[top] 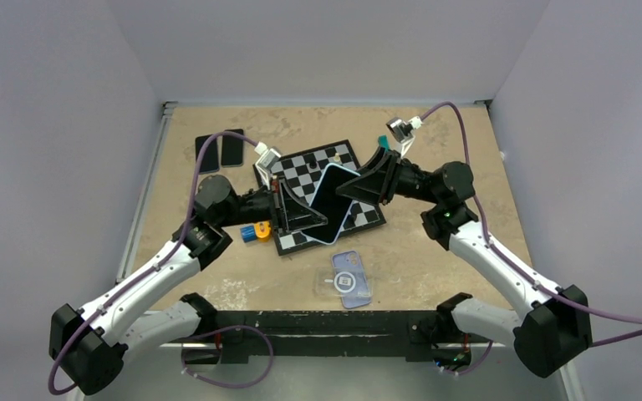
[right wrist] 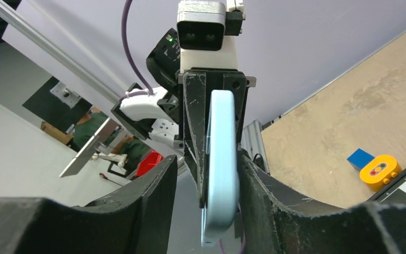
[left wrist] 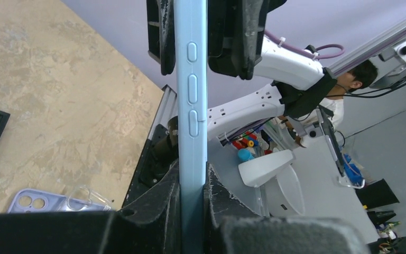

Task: Take the phone out of the phone case
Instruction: Adjust the phone.

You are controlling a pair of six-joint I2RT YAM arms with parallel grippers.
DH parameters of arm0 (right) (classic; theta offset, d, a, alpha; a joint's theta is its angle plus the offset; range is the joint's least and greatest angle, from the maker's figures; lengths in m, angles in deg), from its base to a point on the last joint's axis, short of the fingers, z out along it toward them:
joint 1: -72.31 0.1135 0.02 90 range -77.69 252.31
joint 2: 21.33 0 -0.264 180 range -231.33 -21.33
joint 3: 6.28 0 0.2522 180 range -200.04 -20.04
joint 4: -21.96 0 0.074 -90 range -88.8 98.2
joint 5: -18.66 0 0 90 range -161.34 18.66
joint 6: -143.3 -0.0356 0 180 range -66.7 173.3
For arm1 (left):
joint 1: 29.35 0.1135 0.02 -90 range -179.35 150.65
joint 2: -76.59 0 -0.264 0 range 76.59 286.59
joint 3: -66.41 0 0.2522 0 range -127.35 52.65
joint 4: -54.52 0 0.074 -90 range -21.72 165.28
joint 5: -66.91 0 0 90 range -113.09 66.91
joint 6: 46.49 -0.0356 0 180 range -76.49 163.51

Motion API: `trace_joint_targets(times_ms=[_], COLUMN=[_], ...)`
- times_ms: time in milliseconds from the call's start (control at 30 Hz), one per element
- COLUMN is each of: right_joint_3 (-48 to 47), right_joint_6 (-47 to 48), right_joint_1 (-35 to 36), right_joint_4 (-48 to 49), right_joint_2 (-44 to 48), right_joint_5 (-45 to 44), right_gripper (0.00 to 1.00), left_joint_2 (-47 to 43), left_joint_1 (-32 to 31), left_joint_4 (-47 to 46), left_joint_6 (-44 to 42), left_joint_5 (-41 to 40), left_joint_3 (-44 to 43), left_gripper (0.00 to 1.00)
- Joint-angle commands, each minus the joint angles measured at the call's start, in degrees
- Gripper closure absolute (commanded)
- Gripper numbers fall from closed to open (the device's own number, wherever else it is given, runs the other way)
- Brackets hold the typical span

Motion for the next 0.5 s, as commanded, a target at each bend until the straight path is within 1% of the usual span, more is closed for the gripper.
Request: trace_joint_targets(times_ms=[0,67,133,167,200,233,267,300,333,367,400,467], right_joint_3=[0.14,-0.48,-1.44,-2.01,-2.56,-3.39,-4.27,-4.84,-5.11,-5.55,-6.19,-7.06], right_joint_6=[-2.55,-2.4,-2.35,-2.31,-2.04,-1.38,-0.81,-0.37,0.06,0.96,1.9,2.25], right_joint_1=[0.23,0.25,0.31,0.39,0.34,0.38,0.32,0.15,-0.13,-0.42,-0.67,-1.2], right_joint_4=[5.75,6.2,6.19,6.17,6.16,5.56,4.66,3.92,3.14,1.96,0.11,-0.9], right_joint_2=[-0.53,-0.94,-1.63,-2.1,-2.51,-3.02,-3.37,-3.38,-3.04,-2.62,-2.28,-2.11], right_joint_5=[-0.22,-0.18,-0.37,-0.35,-0.37,-0.25,0.11,0.16,-0.08,-0.14,0.2,1.48], right_gripper=[0.53,0.57,0.67,0.74,0.85,1.0,1.0,1.0,1.0,1.0,1.0,1.0], left_joint_2=[-0.26,-0.06,0.28,0.49,0.45,0.39,-0.17,-1.01,-2.08,-3.46,-4.75,-6.76], left_joint_1=[0.07,0.11,0.12,0.06,0.07,0.07,0.16,0.28,0.23,0.3,0.38,0.71], left_joint_4=[-12.64,-12.67,-12.22,-11.91,-11.31,-8.48,-3.13,3.56,9.44,13.9,18.18,24.19], left_joint_6=[4.92,5.25,5.36,5.37,5.14,4.24,1.86,-1.28,-5.04,-8.11,-10.87,-15.13], left_joint_5=[0.08,0.13,0.83,1.1,1.41,1.76,1.62,0.73,-0.21,-0.94,-1.35,-0.77], left_joint_3=[0.33,0.12,-0.2,-0.17,-0.13,-0.76,-1.86,-3.33,-4.63,-5.38,-5.89,-6.61], left_gripper=[1.0,1.0,1.0,1.0,1.0,1.0,0.88,0.62,0.48,0.41,0.39,0.4])
